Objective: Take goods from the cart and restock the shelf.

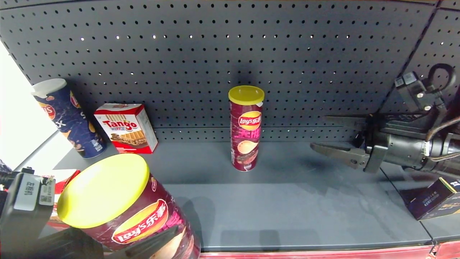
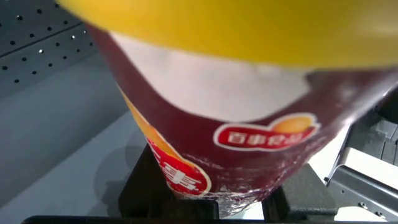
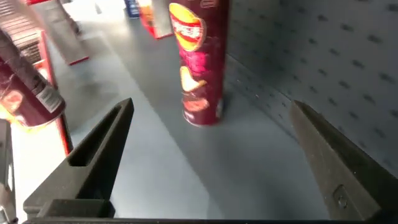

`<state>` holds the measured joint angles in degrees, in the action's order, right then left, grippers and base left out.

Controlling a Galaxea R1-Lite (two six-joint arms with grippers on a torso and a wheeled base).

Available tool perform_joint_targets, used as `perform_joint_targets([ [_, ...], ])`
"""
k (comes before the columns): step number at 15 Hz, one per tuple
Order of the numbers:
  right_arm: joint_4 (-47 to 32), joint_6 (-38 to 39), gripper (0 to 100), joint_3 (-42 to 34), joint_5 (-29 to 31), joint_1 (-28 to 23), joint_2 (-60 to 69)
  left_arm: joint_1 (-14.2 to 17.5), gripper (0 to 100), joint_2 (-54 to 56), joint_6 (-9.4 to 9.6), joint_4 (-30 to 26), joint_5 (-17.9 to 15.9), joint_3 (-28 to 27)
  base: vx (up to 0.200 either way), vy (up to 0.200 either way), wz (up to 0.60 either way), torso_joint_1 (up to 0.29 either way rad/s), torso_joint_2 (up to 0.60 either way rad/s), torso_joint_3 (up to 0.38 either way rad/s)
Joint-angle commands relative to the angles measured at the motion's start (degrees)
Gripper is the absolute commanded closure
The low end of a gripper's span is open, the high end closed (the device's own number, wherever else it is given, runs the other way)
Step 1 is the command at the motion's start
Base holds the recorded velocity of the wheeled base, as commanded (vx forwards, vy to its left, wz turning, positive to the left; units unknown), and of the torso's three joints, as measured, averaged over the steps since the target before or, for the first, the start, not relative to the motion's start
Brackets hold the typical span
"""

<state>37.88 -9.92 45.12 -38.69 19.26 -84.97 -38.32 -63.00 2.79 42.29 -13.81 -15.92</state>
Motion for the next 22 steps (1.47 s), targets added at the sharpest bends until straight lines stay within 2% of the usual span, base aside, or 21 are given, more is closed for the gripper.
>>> perform_joint_targets([
  [1,2.6,-0.8,0,3.2,-5.3,0.2,-7.5,0.0,100,0.0,0.02,0.0,0.0,-0.1,0.000,0.000,0.00,0.000,0.00,0.000],
  [2,5.2,-0.9,0,5.2,-8.3,0.1,-10.3,0.0,100,0.0,0.02,0.1,0.0,-0.1,0.000,0.000,0.00,0.000,0.00,0.000],
  [6,11.4,-1.0,0,10.3,-14.1,0.3,-18.1,0.1,100,0.0,0.02,0.0,0.0,-0.4,0.000,0.000,0.00,0.000,0.00,0.000],
  [12,12.7,-0.9,0,18.3,-14.0,3.2,-26.7,0.1,100,0.0,-0.95,0.1,0.2,-0.4,0.000,0.000,0.00,0.000,0.00,0.000],
  [22,12.6,-0.7,0,23.5,-13.3,7.2,-35.5,0.5,100,0.0,-1.12,0.1,0.2,-0.3,0.000,0.000,0.00,0.000,0.00,0.000],
])
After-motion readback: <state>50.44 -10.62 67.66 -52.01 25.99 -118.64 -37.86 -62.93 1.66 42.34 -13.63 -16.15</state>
